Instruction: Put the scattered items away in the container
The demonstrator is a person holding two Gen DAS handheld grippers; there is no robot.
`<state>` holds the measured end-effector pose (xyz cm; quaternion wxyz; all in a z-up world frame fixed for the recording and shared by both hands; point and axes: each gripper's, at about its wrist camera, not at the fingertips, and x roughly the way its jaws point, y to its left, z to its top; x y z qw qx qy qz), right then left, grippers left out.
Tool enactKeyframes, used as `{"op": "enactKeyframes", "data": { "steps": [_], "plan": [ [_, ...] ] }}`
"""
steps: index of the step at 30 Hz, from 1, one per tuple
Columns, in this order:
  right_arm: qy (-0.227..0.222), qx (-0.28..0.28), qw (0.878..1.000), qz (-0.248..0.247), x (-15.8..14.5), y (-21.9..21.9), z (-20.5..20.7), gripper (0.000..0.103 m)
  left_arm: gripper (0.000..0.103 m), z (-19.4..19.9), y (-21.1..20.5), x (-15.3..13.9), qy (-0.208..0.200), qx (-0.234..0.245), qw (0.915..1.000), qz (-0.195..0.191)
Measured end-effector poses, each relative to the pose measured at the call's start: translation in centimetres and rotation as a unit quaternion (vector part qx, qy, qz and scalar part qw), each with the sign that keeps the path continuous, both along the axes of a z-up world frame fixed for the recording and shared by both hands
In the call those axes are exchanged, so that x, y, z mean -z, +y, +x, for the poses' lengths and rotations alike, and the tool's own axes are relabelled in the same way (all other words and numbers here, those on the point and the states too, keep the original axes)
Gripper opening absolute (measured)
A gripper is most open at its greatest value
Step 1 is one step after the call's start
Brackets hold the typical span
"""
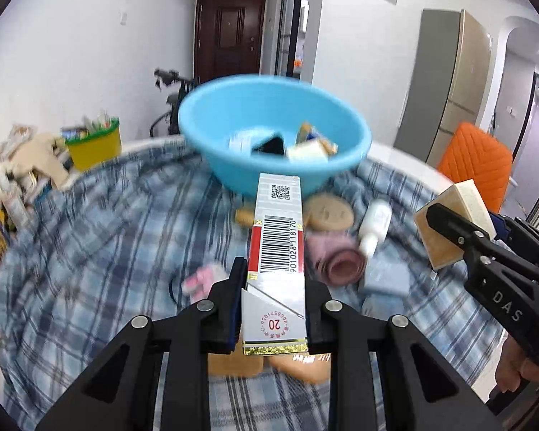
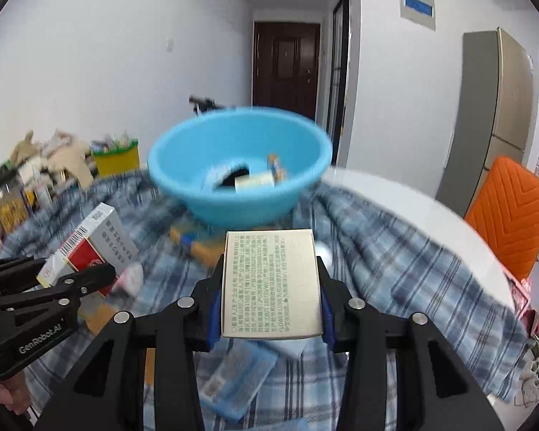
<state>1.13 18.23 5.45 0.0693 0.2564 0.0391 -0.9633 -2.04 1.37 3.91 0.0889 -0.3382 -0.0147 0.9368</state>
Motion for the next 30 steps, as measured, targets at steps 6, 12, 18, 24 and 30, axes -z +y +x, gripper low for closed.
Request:
{"op": "enactKeyframes", "data": {
  "steps": [6,12,18,24,30],
  "plan": [
    [0.07,0.006,0.997,-0.009,-5.6,0.5,0.4,0.041,0.026,-0.3,0.0,-6.3,0.071,0.002,0.9975,-0.004],
    [0.132,0.004,0.991,-0.011,-10.1,0.6,1.7,0.041,0.026,0.3,-1.2,-12.2,0.139,-0.012,0.9902,-0.009],
    [0.163,-0.006,0.986,-0.022,-12.0,0.2,3.1,0.041,0.026,2.3,-0.9,-14.6,0.179,-0.027,0.9828,-0.036],
    [0.159,-0.018,0.987,-0.026,-11.4,0.0,4.3,0.041,0.026,3.1,-0.7,-13.8,0.16,-0.001,0.987,-0.015],
    [0.165,-0.026,0.985,-0.028,-11.2,0.0,4.0,0.041,0.026,3.0,-0.4,-13.4,0.16,0.001,0.9871,-0.01]
  ]
}}
